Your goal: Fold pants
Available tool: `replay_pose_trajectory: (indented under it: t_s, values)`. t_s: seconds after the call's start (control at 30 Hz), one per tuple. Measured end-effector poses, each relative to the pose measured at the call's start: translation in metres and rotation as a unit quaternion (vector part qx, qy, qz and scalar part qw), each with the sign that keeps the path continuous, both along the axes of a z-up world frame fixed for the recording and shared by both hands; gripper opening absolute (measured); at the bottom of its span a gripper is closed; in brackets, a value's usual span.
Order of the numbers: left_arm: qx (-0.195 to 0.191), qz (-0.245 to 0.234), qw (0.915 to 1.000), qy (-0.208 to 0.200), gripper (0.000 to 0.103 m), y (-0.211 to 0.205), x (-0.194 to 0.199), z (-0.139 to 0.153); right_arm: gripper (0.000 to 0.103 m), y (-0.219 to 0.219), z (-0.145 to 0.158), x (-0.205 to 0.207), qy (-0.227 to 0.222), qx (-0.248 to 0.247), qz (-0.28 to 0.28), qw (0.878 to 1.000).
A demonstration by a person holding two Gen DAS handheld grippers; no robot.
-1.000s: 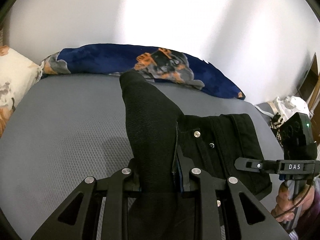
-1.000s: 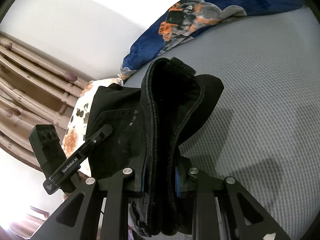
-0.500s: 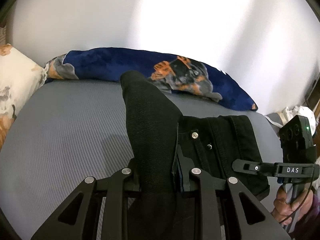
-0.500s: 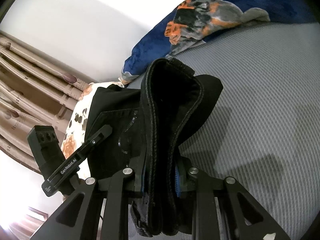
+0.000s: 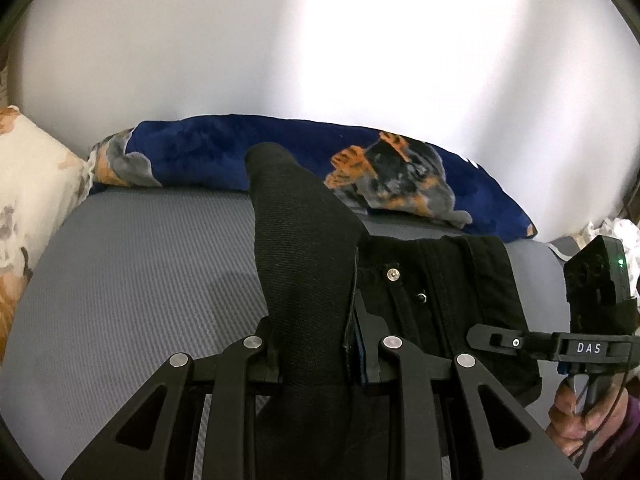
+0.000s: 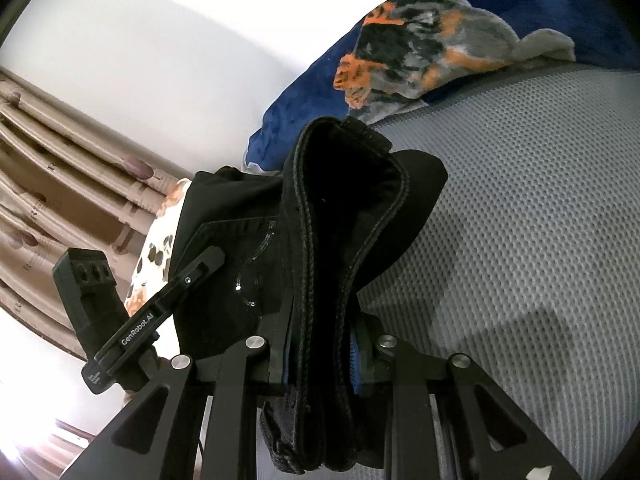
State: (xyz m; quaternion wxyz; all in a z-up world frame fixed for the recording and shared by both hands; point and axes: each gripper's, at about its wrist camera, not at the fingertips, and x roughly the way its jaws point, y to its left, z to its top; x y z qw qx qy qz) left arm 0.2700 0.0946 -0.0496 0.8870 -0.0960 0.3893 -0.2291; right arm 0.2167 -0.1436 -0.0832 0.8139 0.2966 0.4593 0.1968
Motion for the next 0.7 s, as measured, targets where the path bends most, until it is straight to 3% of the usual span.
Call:
replay_pose_trajectory:
  t_s: [0.7]
  values:
    - [0.011,0.006,0.9997,0.020,0.025,-0.006,0.051,-0.038,0.020,-0.005,-0.028,0.037,0.006,0.000,-0.003,1.000]
